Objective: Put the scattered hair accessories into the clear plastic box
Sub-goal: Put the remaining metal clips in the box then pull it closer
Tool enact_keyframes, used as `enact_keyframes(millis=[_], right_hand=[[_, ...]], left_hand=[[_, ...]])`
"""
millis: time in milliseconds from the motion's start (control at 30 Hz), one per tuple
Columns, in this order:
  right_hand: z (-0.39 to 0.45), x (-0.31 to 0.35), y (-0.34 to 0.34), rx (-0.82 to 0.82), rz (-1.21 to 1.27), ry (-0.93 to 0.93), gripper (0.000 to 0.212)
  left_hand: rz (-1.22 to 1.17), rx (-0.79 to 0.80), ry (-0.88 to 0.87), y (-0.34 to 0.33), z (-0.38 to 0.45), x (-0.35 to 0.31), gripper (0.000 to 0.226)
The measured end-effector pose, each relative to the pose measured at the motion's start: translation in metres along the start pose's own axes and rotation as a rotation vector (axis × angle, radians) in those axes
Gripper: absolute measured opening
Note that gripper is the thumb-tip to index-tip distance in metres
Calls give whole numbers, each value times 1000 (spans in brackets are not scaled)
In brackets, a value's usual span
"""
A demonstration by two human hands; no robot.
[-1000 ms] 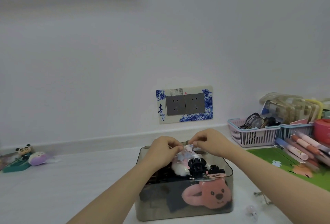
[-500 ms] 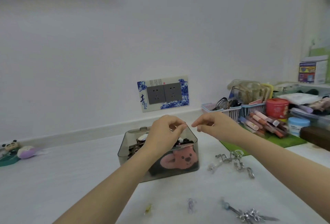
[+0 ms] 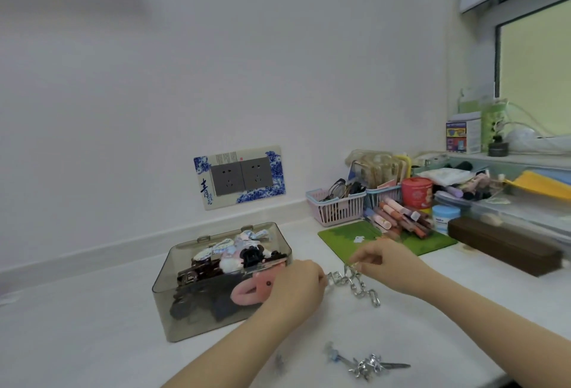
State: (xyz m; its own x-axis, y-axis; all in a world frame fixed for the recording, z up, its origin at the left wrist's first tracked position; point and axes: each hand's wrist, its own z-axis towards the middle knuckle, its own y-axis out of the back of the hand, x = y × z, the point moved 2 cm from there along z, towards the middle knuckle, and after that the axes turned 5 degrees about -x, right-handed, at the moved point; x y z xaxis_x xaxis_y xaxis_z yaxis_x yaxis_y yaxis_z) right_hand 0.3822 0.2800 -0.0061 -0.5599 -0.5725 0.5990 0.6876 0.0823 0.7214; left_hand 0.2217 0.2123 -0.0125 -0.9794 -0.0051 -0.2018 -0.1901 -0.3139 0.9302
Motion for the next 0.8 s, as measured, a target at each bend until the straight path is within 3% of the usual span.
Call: enact_keyframes(millis=[133, 200, 267, 433, 800], right_hand=[[0, -10, -5, -42, -35, -71, 12], [2, -14, -13, -25, -98, -91, 32], [6, -14, -21, -4, -110, -120, 43], [15, -7, -32, -55, -4, -198, 7], [32, 49, -6, -161, 360, -187, 10]], left_hand=[[49, 101, 29, -17, 6, 5, 29], [36, 84, 24, -19, 6, 3, 11], [17, 69, 20, -19, 6, 1, 20], [-48, 66, 32, -9, 1, 4, 26], [-425, -286, 139, 82, 3, 61, 11]])
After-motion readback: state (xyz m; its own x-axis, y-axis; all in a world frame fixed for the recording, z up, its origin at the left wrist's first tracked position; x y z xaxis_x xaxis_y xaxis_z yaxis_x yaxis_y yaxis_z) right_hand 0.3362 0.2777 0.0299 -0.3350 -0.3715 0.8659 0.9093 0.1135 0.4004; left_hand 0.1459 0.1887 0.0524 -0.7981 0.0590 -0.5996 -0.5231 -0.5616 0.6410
